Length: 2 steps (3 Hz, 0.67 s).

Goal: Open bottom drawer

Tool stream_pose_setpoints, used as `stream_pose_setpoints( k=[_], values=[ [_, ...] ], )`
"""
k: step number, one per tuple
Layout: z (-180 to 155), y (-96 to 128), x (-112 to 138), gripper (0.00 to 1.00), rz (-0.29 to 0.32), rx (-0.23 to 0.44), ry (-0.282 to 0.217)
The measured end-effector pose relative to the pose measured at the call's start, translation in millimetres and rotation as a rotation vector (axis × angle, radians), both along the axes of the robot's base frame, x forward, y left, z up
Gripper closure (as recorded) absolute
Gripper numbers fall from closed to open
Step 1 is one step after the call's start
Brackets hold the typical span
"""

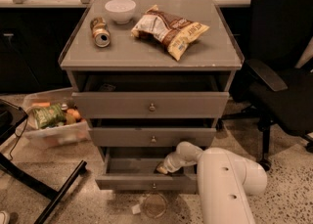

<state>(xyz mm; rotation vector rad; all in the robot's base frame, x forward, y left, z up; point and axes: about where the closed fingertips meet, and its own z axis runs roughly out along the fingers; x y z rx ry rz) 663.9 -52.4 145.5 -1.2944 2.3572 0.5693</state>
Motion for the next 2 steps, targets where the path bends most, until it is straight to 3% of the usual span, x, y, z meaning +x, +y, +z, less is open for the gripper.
stream_pose_setpoints(
  k=[2],
  values=[
    [-1.4, -4.7, -13.0, 0.11, 0.070, 0.018, 0.058]
  ],
)
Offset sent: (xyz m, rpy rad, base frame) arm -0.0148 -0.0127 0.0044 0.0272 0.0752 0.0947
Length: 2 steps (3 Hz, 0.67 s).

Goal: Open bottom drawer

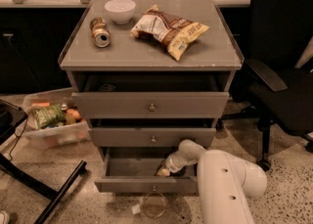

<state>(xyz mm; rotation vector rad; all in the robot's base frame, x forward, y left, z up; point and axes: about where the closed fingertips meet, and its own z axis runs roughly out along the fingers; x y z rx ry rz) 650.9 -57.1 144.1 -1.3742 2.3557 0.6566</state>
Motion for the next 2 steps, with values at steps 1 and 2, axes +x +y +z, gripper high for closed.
stream_pose_setpoints(
  k=[1, 2],
  values=[
    [1.2, 0.6, -15.2, 0.00, 0.001, 0.038, 0.016],
    [-0.1, 1.6, -17.0, 0.00, 0.005, 0.043, 0.016]
  ],
)
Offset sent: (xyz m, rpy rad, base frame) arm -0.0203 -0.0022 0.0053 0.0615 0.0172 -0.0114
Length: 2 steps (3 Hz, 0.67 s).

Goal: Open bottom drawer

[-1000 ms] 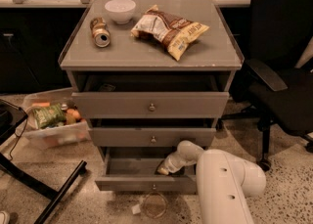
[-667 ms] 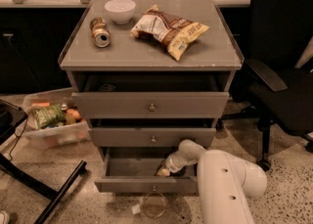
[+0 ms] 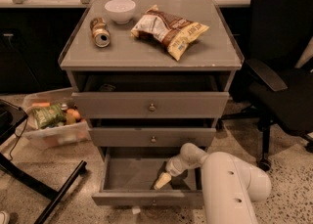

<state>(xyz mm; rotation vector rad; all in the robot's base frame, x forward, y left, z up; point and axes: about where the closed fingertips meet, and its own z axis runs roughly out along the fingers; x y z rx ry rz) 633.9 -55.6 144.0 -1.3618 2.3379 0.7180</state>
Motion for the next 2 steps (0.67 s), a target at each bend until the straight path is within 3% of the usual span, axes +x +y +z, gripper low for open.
stream_pose_setpoints(
  k=[2],
  values=[
    [-5, 4, -52, 0.00, 0.092, 0.018, -0.016]
  ],
)
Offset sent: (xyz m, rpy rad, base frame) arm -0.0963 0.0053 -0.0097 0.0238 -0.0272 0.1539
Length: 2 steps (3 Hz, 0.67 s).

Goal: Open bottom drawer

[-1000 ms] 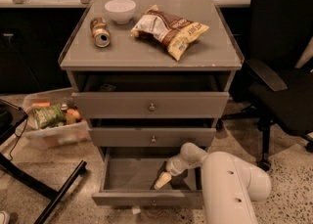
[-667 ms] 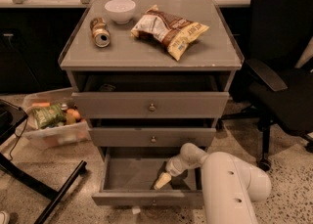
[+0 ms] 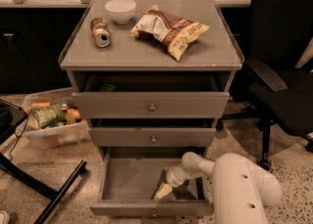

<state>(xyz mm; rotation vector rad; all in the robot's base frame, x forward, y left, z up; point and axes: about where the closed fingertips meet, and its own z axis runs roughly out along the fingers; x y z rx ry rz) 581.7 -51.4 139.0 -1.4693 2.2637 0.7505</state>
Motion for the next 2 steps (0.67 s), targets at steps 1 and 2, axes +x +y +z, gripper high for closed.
stream_pose_setpoints(
  k=[1, 2],
  values=[
    [-3, 1, -26, 0.02, 0.027, 0.000, -0.005],
    [-1, 3, -39, 0.00, 0.038, 0.003, -0.019]
  ],
)
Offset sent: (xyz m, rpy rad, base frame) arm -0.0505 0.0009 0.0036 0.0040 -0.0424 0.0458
